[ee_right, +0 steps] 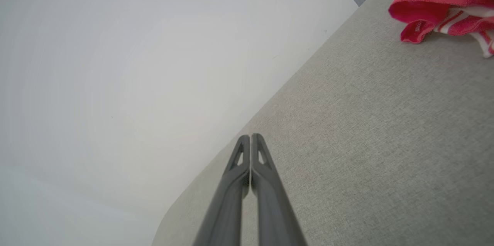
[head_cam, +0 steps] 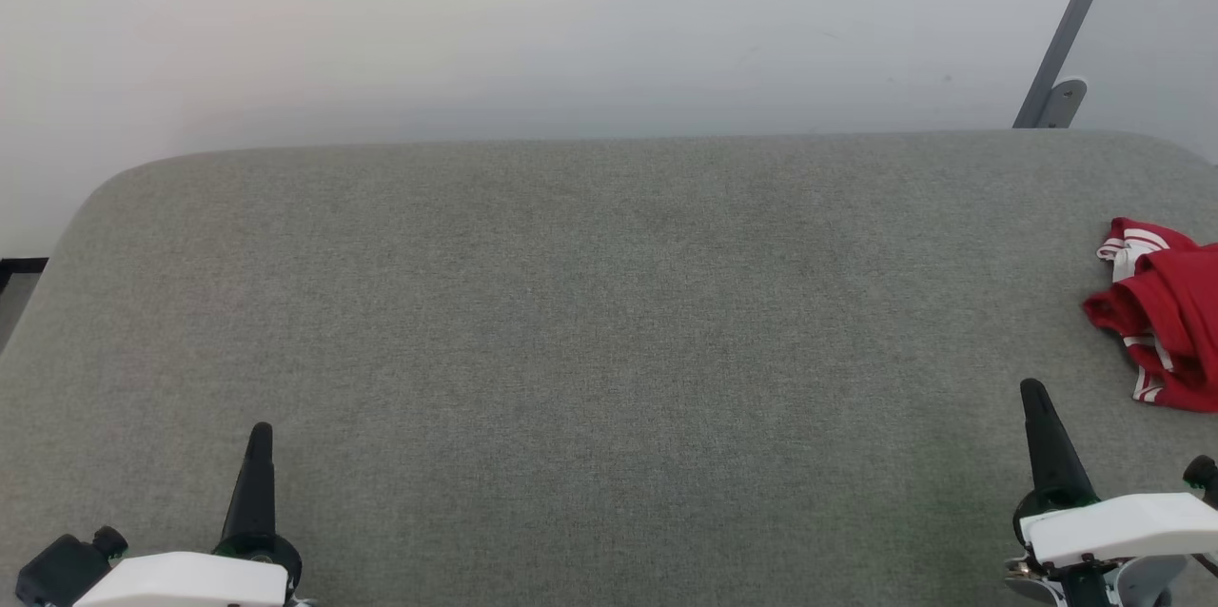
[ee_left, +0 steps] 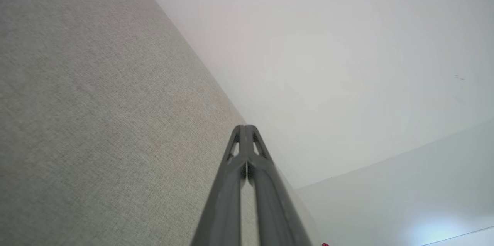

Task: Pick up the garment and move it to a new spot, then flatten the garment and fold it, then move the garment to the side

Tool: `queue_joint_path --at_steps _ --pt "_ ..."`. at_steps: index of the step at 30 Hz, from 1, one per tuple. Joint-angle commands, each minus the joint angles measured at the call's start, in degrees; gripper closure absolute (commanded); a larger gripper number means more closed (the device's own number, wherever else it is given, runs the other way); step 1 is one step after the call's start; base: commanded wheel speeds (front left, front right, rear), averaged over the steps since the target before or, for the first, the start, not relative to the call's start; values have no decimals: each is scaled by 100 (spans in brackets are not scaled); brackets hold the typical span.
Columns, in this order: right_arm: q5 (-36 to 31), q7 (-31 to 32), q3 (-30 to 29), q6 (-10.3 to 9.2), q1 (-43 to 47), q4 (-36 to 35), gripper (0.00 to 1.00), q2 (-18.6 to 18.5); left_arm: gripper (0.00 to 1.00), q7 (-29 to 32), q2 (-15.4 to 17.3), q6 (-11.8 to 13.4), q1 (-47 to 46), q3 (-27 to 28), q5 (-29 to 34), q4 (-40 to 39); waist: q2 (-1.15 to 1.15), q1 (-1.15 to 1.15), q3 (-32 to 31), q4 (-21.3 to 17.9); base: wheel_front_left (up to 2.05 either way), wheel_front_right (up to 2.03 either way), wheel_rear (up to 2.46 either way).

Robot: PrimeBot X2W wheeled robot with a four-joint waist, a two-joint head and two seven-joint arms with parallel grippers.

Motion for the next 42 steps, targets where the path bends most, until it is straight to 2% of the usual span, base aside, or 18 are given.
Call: queue_joint_path --at_steps 1,42 --pt "145 48 -10 1 -111 -37 100 9 100 44 29 -14 -146 29 -126 -16 0 0 2 0 0 0 0" --pt "2329 617 -92 0 -426 157 100 180 100 616 -163 -25 -632 84 -1912 311 0 0 70 -18 0 0 0"
